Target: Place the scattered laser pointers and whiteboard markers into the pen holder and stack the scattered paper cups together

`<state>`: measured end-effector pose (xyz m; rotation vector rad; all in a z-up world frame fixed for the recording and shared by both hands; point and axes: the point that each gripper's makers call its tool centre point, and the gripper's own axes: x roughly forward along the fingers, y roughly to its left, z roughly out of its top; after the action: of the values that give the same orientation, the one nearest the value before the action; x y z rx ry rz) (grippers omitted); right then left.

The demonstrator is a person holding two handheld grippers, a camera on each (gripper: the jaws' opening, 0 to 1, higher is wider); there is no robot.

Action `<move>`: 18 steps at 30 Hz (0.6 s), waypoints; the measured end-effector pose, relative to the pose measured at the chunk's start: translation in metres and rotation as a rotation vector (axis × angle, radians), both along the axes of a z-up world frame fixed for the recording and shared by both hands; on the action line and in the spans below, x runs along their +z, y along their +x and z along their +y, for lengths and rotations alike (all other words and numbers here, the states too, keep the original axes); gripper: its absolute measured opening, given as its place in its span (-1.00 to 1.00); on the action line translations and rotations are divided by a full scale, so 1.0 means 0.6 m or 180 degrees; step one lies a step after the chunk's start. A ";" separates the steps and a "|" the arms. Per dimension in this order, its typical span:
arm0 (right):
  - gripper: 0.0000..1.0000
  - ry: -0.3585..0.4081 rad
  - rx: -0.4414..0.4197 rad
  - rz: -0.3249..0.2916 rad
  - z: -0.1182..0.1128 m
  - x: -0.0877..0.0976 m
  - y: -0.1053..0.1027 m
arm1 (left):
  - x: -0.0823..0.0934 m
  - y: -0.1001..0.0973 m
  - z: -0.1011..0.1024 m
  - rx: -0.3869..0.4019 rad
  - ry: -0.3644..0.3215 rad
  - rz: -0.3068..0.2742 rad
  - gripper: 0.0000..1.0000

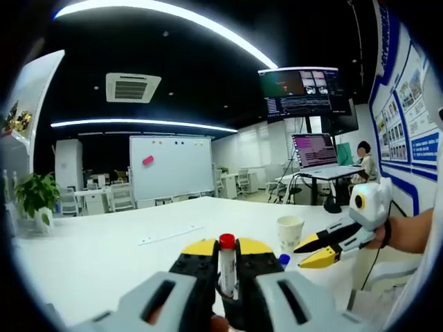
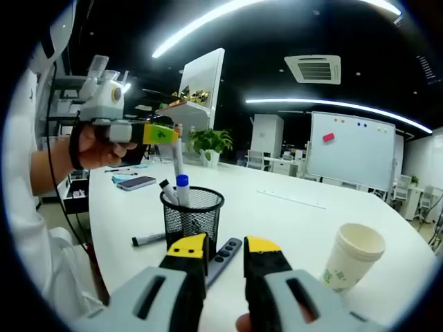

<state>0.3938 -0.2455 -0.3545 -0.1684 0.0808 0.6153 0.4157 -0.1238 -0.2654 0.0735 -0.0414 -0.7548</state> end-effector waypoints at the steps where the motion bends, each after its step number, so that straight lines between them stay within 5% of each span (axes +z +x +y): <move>1: -0.59 0.0002 0.0001 0.0002 0.000 0.000 0.000 | -0.001 0.000 0.000 0.0000 0.0003 0.0002 -0.78; 18: -0.59 0.0006 0.0000 0.0006 0.000 -0.003 -0.002 | -0.017 -0.001 -0.003 -0.0006 0.0035 0.0066 -0.78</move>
<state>0.3928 -0.2457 -0.3561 -0.1660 0.0821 0.6155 0.4150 -0.1255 -0.2755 0.0761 -0.0174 -0.7577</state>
